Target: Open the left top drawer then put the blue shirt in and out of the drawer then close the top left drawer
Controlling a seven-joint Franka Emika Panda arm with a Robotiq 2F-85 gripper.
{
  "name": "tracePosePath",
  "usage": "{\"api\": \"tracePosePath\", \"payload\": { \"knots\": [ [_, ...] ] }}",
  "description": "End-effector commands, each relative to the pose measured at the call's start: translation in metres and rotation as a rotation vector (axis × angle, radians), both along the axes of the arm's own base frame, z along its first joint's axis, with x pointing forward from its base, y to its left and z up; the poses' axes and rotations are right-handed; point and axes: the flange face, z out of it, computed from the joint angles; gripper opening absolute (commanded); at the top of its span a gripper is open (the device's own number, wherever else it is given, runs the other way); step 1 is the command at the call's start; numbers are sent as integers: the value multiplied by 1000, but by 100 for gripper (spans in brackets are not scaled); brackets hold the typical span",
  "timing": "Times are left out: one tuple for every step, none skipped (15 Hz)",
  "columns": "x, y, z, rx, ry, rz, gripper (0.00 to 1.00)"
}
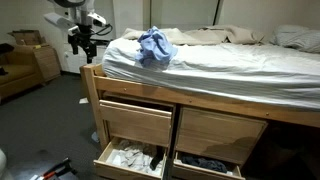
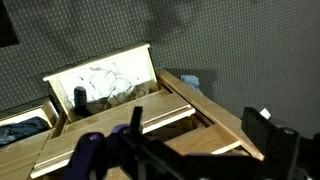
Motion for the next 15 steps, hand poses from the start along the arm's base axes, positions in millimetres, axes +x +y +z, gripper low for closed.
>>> {"api": "tracePosePath", "payload": {
  "knots": [
    [0,0,1,0,1,0,100],
    [0,0,1,0,1,0,100],
    [0,0,1,0,1,0,100],
    [0,0,1,0,1,0,100],
    [0,0,1,0,1,0,100],
    [0,0,1,0,1,0,100],
    [-1,1,1,18,24,-22,100],
    [-1,3,1,22,26,-103,100],
    [1,6,2,37,24,-179,100],
    [-23,-21,4,40,32,-233,100],
    [-25,-21,-12,34,26,-291,100],
    [-31,-24,-21,-1,-18,-331,100],
    [-35,-29,-26,-15,-43,-374,100],
    [-39,-34,-32,-27,-71,-417,100],
    [-43,-37,-36,-41,-92,-462,100]
  ]
}}
